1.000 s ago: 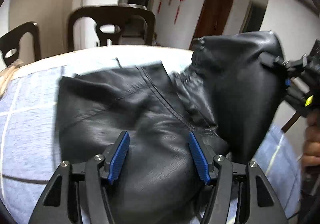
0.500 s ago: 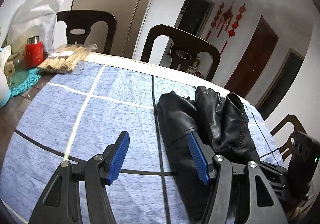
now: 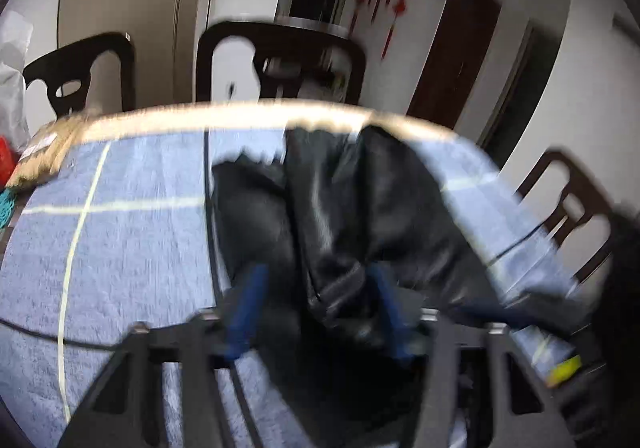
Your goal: Fold large clothes
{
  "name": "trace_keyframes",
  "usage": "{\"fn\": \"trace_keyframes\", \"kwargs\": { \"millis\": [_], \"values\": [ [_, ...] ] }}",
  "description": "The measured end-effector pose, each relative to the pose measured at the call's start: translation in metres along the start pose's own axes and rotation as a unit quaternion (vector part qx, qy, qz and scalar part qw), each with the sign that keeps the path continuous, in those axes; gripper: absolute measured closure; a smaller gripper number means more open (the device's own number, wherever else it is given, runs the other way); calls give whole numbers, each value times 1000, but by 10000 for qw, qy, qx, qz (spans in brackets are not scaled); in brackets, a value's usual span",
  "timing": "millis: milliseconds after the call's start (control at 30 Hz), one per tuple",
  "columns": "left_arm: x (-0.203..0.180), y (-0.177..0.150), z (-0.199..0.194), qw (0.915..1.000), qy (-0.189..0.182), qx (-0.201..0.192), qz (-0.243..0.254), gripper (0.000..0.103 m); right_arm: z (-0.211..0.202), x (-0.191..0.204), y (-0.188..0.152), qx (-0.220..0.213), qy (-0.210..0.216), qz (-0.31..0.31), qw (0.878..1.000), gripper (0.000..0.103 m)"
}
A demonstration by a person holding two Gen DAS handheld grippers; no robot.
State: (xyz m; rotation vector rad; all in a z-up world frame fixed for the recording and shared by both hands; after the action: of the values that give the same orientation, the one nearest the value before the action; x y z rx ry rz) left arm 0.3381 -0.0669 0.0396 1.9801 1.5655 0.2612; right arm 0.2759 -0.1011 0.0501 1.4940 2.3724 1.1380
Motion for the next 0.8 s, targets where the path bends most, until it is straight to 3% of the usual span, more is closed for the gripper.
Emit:
{"fn": "trace_keyframes", "kwargs": {
  "millis": [67,133,233,333,433,467,567,633,700,800],
  "values": [
    [7,-18,16,9994,-166,244,-159,73,-18,-5,-4,-142,153,-22,9998,48],
    [13,-30,19,9994,-233,111,-245,74,-40,-17,-4,-411,157,141,9989,48],
    [17,-41,15,9984,-343,-55,-442,75,-56,-42,6,-701,-233,502,9960,49],
    [16,-43,12,9988,-214,-123,-430,75,-42,-62,16,-568,-738,671,9934,61],
    [12,-43,6,9994,-94,-90,-336,75,-6,-66,15,-97,-768,648,9949,71],
    [13,-40,2,9994,-60,-65,-330,75,14,-62,10,153,-691,599,9957,71],
    [13,-21,-21,9993,56,-257,-282,75,30,-55,4,84,-757,483,9959,71],
    [7,1,-37,9986,80,-481,-216,68,29,-59,3,-2,-514,718,9961,71],
    [-5,27,-45,9977,152,-660,-59,52,30,-61,2,-14,-428,738,9964,71],
    [-28,63,-31,9981,-5,-601,167,48,28,-60,3,-15,-469,682,9966,71]
  ]
}}
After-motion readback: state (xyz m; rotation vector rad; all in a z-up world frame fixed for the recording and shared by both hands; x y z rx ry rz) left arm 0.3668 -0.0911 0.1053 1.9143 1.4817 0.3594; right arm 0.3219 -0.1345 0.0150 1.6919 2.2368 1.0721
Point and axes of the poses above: each gripper's, at about its wrist camera, not at the fingertips, and z roughly the way its jaws point, x to its left, y to its top, the point moved 6 cm from there along z, roughly the way its jaws point, and after that the axes turned 8 degrees about x, right-handed, at the moved point
